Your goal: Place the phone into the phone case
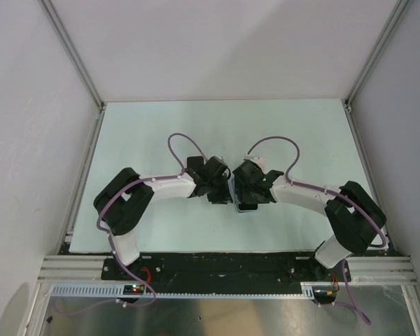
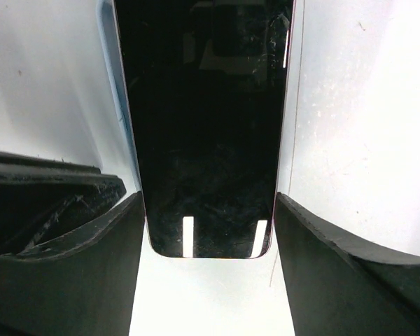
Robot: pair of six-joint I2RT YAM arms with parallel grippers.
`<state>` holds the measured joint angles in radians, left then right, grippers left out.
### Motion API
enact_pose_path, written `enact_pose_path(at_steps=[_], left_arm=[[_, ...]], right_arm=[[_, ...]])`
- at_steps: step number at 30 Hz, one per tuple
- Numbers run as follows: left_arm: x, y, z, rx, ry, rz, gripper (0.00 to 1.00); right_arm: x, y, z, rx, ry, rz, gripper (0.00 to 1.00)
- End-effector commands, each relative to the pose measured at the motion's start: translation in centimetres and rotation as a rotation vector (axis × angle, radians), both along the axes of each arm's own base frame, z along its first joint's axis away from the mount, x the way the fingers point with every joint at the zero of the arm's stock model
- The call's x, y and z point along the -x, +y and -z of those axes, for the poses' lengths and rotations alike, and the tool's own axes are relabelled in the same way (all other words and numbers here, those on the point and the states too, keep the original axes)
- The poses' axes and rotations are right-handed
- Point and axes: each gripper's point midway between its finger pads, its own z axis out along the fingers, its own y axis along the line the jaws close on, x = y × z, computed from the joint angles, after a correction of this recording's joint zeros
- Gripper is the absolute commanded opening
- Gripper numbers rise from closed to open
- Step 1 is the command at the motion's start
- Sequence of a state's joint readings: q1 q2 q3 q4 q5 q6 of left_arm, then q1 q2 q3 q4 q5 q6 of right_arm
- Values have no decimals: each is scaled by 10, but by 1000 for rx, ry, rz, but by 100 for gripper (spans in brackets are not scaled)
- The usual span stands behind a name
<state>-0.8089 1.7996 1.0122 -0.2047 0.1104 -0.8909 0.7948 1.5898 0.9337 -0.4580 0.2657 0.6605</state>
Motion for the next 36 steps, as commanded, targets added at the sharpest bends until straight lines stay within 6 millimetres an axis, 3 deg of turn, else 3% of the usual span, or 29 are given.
enact_pose_path(at_steps=[1, 10, 15, 20, 24, 31, 36], left_arm=[[-4, 0, -16, 31, -34, -8, 29], [-4, -3, -19, 43, -35, 5, 29], [-2, -5, -24, 57, -36, 16, 28], [1, -8, -29, 70, -42, 28, 27], [-2, -11, -28, 67, -44, 26, 26], [-27, 2, -15, 13, -56, -90, 19], [-41, -2, -8, 3, -51, -116, 16]], right_arm=[[-2, -1, -23, -18, -70, -4, 73], [1, 1, -28, -40, -88, -34, 84], [-2, 1, -28, -45, -93, -27, 84], [-15, -17, -32, -61, -90, 31, 67], [-24, -20, -33, -90, -86, 13, 57], [-45, -22, -23, -163, -61, 9, 45], [-55, -22, -13, -198, -39, 16, 39]])
